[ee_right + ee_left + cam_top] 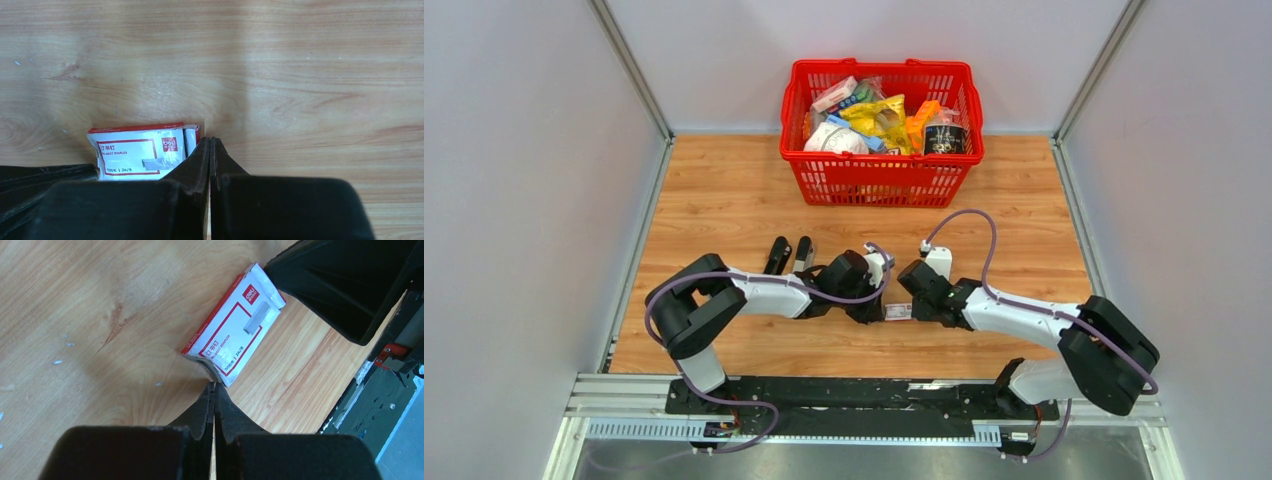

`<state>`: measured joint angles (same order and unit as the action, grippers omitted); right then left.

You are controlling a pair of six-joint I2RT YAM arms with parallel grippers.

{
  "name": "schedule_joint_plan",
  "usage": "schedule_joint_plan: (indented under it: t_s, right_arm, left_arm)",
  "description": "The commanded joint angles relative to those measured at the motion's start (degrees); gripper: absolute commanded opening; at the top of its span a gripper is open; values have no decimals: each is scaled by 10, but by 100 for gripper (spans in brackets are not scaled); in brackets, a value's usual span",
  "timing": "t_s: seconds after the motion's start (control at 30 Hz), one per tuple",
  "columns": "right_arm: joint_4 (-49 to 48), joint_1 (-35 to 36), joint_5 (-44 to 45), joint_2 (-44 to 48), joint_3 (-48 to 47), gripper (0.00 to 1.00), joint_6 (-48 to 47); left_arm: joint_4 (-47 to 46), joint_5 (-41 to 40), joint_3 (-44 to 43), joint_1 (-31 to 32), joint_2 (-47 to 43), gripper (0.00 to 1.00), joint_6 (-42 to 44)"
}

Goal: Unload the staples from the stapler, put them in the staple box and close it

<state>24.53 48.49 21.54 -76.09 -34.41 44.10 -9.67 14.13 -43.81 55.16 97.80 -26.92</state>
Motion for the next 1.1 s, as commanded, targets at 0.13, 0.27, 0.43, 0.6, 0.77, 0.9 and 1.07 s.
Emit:
schedule_joint_plan:
  t_s: [0.13, 0.27, 0.43, 0.6, 0.77, 0.9, 1.07]
  right_arm:
    - [-36, -2, -27, -9, 14, 0, -2]
    - [-51, -2, -43, -9, 19, 0, -6]
    - [-76, -1, -72, -12, 24, 0, -9]
    - [-95, 7, -99, -17, 25, 0, -7]
    - [-97, 14, -111, -14, 25, 0, -6]
    - [-71, 15, -87, -5, 22, 0, -5]
    - [-22, 15, -40, 17, 11, 1, -2]
  left_arm:
    - [53, -38, 0, 5, 32, 0, 2]
    - [53, -36, -6, 5, 39, 0, 4]
    - [48, -30, -9, 7, 49, 0, 4]
    - [47, -28, -13, 7, 53, 0, 4]
    - [46, -28, -13, 7, 54, 0, 5]
    - [40, -28, -8, 7, 58, 0, 3]
    - [36, -34, 2, 7, 42, 0, 3]
